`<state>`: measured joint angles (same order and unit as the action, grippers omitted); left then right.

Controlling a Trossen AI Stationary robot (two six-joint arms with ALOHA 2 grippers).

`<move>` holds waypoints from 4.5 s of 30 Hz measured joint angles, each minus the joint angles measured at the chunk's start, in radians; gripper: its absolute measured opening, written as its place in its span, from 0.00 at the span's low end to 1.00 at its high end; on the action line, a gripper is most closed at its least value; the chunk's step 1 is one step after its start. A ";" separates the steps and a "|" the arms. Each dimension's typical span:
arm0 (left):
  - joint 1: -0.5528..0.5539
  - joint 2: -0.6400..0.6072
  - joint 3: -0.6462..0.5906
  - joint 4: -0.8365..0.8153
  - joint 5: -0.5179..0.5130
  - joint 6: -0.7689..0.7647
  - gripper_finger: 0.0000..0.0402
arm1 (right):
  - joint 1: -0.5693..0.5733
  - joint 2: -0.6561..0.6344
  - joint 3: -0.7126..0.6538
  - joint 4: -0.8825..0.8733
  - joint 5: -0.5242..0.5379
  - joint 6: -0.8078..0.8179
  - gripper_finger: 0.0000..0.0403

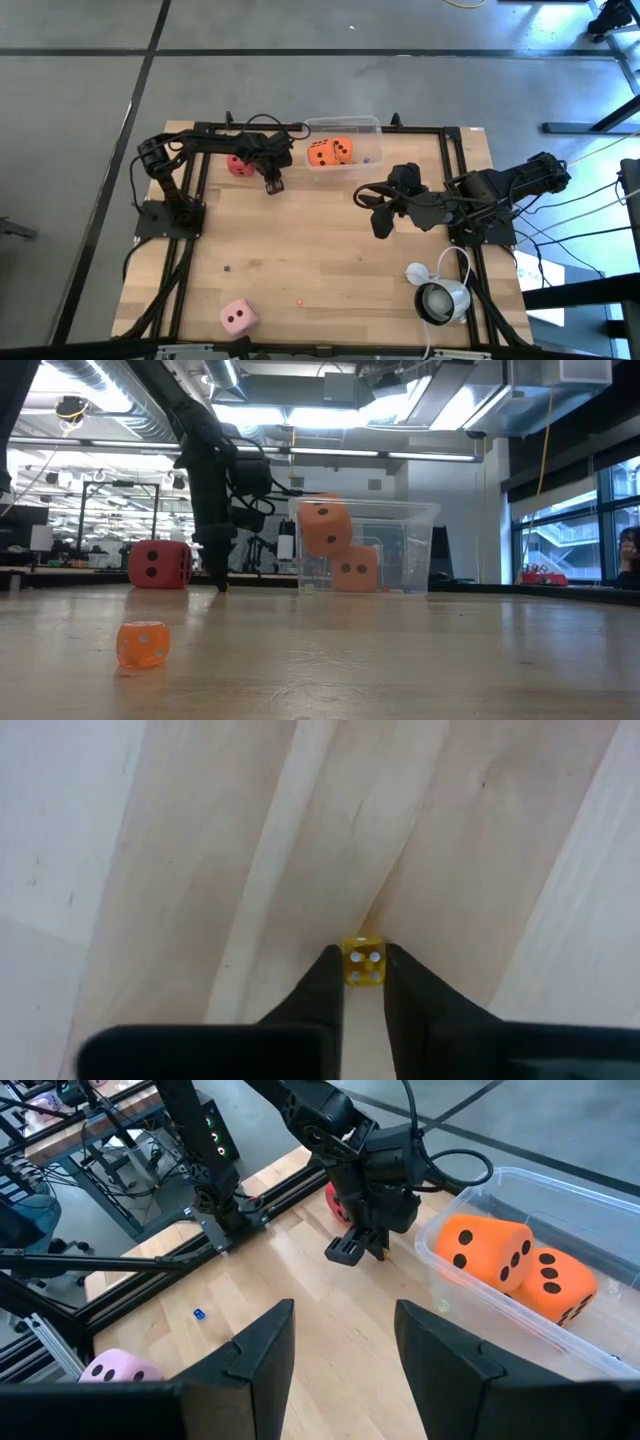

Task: Pick & Place Dice
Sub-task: Put the small yellow dice into the transparent bin

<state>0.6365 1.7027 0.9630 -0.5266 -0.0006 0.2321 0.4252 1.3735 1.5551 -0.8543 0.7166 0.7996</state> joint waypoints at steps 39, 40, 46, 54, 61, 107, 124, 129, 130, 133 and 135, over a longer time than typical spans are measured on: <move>-0.012 -0.514 -0.001 0.429 0.094 -0.454 0.02 | -0.006 0.000 0.000 -0.006 0.005 -0.024 0.43; -0.012 -0.509 -0.001 0.479 0.108 -0.474 0.02 | -0.011 0.000 0.000 -0.006 0.005 -0.024 0.43; -0.005 -0.414 0.022 0.579 0.167 -0.550 0.02 | -0.032 0.000 0.000 -0.006 0.001 -0.024 0.43; -0.006 -0.210 0.239 0.379 0.215 -0.486 0.02 | -0.034 0.000 0.000 -0.006 -0.004 -0.024 0.43; -0.005 -0.047 0.484 0.064 0.193 -0.337 0.02 | -0.034 0.000 0.000 -0.006 -0.044 -0.023 0.43; -0.027 0.048 0.571 -0.076 0.098 -0.185 0.37 | -0.034 0.000 0.000 -0.006 -0.044 0.003 0.43; 0.053 0.038 0.571 -0.100 0.207 -0.562 0.47 | -0.034 0.000 0.000 -0.006 -0.044 0.003 0.43; 0.043 0.038 0.571 -0.101 0.206 -0.549 0.47 | -0.034 0.000 0.000 -0.006 -0.044 0.003 0.43; 0.043 0.038 0.571 -0.100 0.205 -0.549 0.47 | -0.034 0.000 0.000 -0.006 -0.044 0.003 0.43; 0.045 0.036 0.571 -0.096 0.207 -0.550 0.47 | -0.034 0.000 0.000 -0.006 -0.044 0.004 0.43; 0.045 0.027 0.570 -0.072 0.221 -0.537 0.47 | -0.034 0.000 0.000 -0.006 -0.044 0.003 0.43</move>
<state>0.6813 1.7298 1.5333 -0.5990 0.2204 -0.3050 0.3916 1.3735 1.5555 -0.8606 0.6727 0.8028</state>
